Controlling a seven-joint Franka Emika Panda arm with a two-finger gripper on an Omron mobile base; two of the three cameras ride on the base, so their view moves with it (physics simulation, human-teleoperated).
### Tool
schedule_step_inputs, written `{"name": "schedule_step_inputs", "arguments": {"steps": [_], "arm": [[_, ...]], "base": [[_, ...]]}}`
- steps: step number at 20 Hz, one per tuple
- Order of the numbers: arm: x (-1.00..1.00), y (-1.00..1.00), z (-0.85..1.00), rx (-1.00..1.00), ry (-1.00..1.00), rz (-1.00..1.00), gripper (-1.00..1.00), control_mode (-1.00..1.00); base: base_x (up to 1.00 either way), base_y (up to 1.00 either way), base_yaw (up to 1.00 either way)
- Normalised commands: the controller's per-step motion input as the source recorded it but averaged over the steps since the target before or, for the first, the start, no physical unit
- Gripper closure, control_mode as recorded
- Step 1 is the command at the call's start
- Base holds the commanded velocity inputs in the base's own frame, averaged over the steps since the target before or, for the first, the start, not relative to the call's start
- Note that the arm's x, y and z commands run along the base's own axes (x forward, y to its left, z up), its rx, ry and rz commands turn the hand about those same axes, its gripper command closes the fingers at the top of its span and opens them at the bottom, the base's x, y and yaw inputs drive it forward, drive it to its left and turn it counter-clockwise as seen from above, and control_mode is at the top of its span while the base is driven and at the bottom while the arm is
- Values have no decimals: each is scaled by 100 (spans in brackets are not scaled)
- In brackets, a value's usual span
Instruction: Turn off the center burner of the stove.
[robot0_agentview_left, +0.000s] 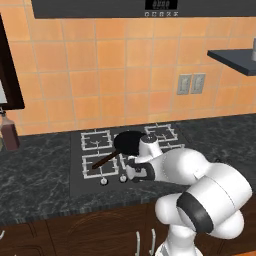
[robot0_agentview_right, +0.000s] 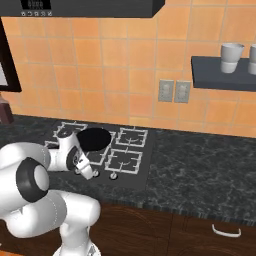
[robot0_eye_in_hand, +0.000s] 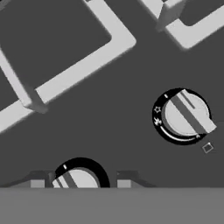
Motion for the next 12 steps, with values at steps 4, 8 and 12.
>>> {"name": "schedule_step_inputs", "arguments": {"steps": [4,8,12], "arm": [[1,-54,-6,9,0,-83,100,-100],[-30,-41,0,12,1,-44,100,-100],[0,0,0,0,0,0,100,-100]], "base": [[0,0,0],[0,0,0],[0,0,0]]}}
